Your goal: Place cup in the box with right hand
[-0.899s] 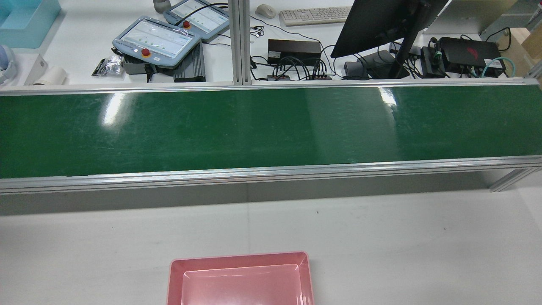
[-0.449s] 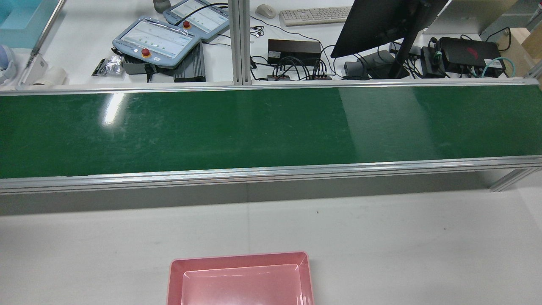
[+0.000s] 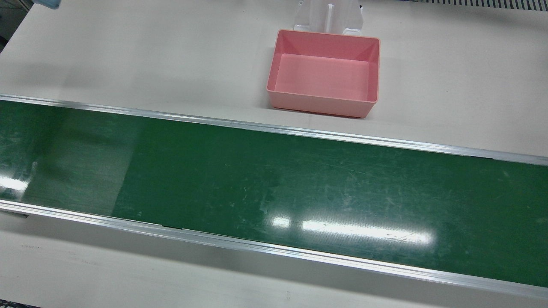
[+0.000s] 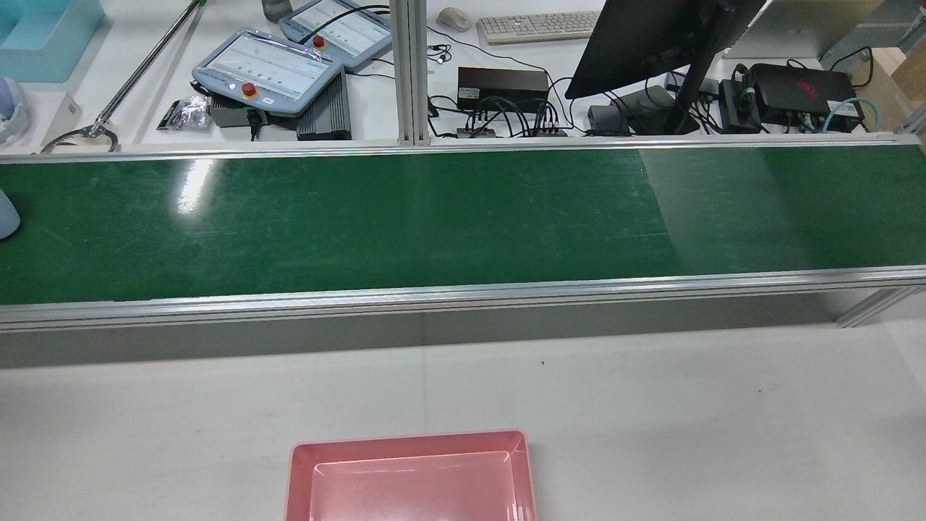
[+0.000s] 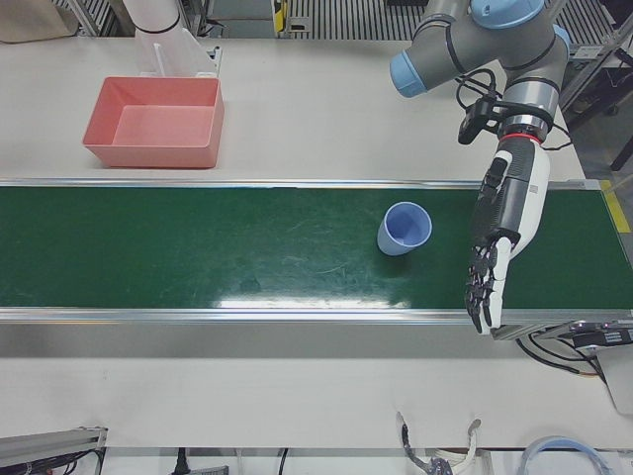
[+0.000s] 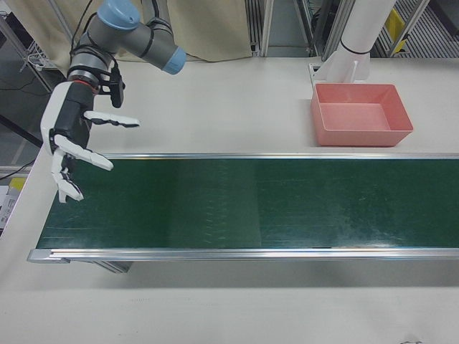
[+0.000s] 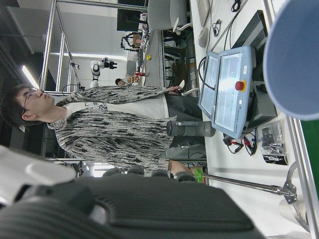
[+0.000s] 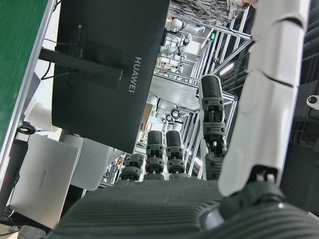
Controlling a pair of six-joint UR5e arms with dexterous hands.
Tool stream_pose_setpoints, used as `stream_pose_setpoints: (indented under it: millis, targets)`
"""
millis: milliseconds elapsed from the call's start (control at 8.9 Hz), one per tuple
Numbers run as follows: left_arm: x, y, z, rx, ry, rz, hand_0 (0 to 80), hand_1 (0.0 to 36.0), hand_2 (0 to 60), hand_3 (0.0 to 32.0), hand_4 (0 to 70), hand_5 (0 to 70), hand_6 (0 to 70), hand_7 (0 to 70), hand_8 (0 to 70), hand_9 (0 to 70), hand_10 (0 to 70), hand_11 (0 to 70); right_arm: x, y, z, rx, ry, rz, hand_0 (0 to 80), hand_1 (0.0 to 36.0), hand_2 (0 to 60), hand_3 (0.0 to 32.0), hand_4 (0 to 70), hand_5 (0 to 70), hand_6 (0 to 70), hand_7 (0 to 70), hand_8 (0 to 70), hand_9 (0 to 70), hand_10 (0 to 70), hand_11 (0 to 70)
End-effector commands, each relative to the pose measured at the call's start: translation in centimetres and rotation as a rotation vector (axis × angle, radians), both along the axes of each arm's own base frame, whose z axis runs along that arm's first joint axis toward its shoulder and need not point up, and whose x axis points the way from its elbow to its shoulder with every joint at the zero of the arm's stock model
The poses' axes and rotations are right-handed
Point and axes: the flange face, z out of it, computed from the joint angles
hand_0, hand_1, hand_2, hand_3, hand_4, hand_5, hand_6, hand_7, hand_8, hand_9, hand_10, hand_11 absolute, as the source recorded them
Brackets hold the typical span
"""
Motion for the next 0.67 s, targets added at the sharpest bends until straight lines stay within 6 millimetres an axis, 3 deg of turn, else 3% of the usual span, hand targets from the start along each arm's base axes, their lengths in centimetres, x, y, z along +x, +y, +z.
stream_pose_setpoints:
  millis: [0,112,337,449,562]
  targets:
    - [0.0,0.0,0.1,-0.002,0.000,0.000,0.0,0.0,0.0,0.0,0.0,0.0,0.0,0.0,0.0,0.0,0.0,0.0,-11.9,-5.4,-6.6,0.044,-0.035,-0.051,58.4,17.0,0.0,0.0,37.2,6.6,7.3,25.3,11.9,21.5,4.2,7.8]
    - [0.0,0.0,0.1,-0.002,0.000,0.000,0.0,0.0,0.0,0.0,0.0,0.0,0.0,0.0,0.0,0.0,0.0,0.0,-15.5,-5.7,-8.8,0.052,-0.045,-0.068,57.2,18.5,6.7,0.0,36.6,6.4,7.2,25.5,11.7,21.3,3.6,6.8]
    - [0.0,-0.1,0.0,0.000,0.000,0.000,0.0,0.0,0.0,0.0,0.0,0.0,0.0,0.0,0.0,0.0,0.0,0.0,-22.5,-3.2,-10.9,0.042,-0.066,-0.060,55.2,19.2,12.2,0.0,27.9,6.4,6.6,22.9,11.4,20.6,3.2,6.3]
    - [0.0,-0.1,0.0,0.000,0.000,0.000,0.0,0.0,0.0,0.0,0.0,0.0,0.0,0.0,0.0,0.0,0.0,0.0,-24.4,-1.5,-12.2,0.019,-0.059,-0.043,56.4,15.8,2.9,0.0,28.5,6.4,6.5,22.5,11.1,20.2,3.0,6.1]
    - [0.0,-0.1,0.0,0.000,0.000,0.000,0.0,0.0,0.0,0.0,0.0,0.0,0.0,0.0,0.0,0.0,0.0,0.0,-26.1,-0.6,-13.5,-0.024,-0.026,-0.044,55.1,17.5,8.4,0.0,24.2,6.4,6.3,21.6,10.9,19.7,2.8,5.9]
